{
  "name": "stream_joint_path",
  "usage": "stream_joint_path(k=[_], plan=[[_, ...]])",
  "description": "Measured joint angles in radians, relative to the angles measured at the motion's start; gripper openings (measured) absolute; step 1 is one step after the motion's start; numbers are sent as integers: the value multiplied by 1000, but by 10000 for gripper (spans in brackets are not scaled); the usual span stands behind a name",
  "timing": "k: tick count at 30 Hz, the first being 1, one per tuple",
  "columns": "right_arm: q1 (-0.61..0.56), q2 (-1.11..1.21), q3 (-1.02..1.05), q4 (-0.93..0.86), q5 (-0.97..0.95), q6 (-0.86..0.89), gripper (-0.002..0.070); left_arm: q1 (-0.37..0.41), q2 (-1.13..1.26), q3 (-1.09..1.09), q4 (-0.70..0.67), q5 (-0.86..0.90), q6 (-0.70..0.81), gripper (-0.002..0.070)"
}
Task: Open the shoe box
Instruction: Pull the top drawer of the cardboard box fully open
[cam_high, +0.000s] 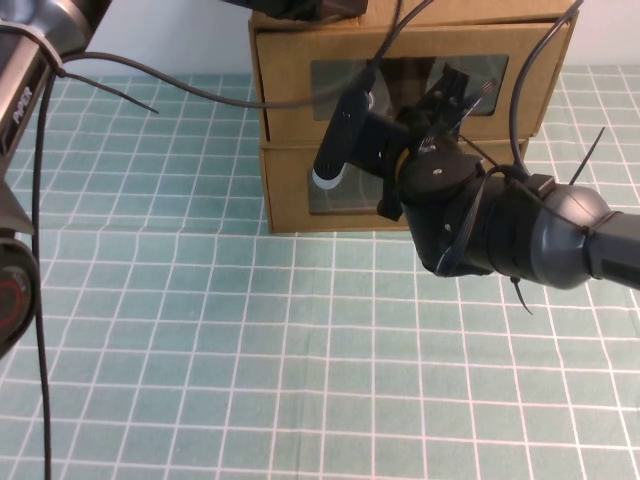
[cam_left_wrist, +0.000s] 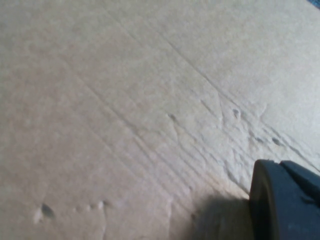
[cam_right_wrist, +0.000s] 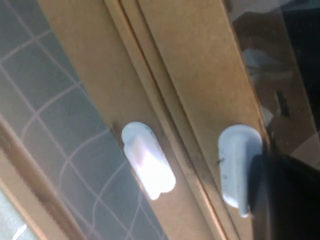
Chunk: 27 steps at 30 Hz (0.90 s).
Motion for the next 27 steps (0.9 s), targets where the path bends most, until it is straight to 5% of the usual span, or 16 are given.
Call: stream_joint_path(k=[22,27], plan=[[105,-125,155,24,95,-39,-9,2,0,0,-2,6,0,-6],[96,-114,143,-34,88,-39,116,2,0,0,-4,7,0,-6]])
